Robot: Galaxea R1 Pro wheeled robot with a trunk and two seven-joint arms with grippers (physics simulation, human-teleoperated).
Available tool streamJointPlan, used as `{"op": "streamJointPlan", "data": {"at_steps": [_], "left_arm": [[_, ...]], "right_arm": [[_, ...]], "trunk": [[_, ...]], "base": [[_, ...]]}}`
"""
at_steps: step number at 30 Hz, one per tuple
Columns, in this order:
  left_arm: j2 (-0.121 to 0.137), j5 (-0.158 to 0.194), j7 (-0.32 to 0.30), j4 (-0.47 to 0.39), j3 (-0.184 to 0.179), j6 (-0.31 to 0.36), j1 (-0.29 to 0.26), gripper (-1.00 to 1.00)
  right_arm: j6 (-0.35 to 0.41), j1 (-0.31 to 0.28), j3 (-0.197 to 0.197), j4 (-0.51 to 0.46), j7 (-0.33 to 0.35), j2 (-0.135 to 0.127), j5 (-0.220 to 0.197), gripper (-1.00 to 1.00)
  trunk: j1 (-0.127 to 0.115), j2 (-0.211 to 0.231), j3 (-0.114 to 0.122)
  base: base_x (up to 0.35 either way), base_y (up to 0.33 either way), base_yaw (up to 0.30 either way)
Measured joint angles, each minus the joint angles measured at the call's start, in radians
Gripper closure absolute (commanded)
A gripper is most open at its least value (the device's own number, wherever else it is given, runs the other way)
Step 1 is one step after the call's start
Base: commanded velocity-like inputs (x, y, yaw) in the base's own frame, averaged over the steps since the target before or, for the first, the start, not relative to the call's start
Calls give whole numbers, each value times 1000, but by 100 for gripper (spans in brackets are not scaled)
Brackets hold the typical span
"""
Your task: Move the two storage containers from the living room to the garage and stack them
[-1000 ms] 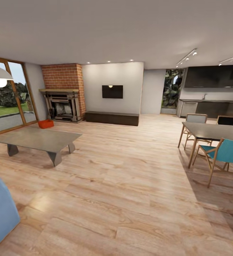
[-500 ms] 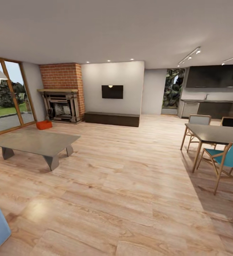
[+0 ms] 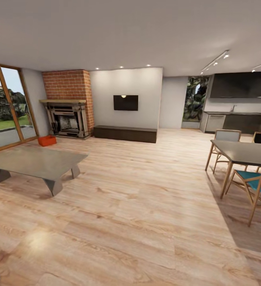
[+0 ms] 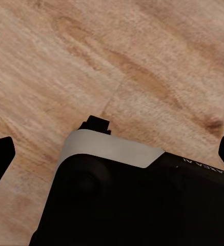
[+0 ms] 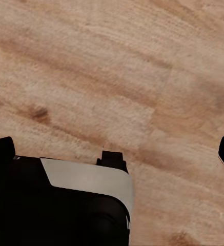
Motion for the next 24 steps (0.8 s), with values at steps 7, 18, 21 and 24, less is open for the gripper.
{"op": "streamJointPlan", "data": {"at_steps": [7, 18, 21, 24], "left_arm": [[0, 2, 0, 0, 0, -1, 0, -100], [24, 36, 5, 1, 11, -9, 0, -100], [38, 85, 3, 1, 25, -10, 0, -100], [46, 144, 2, 0, 35, -11, 0, -100]], "right_arm": [[0, 0, 0, 0, 0, -1, 0, -100], [-3, 0, -2, 0, -1, -40, -2, -100], [-3, 0, -2, 0, -1, -39, -2, -100], [-3, 0, -2, 0, -1, -39, -2, -100]], "trunk": [[0, 0, 0], [0, 0, 0], [0, 0, 0], [0, 0, 0]], "base": [[325, 0, 0], [325, 0, 0], [325, 0, 0], [325, 0, 0]]}}
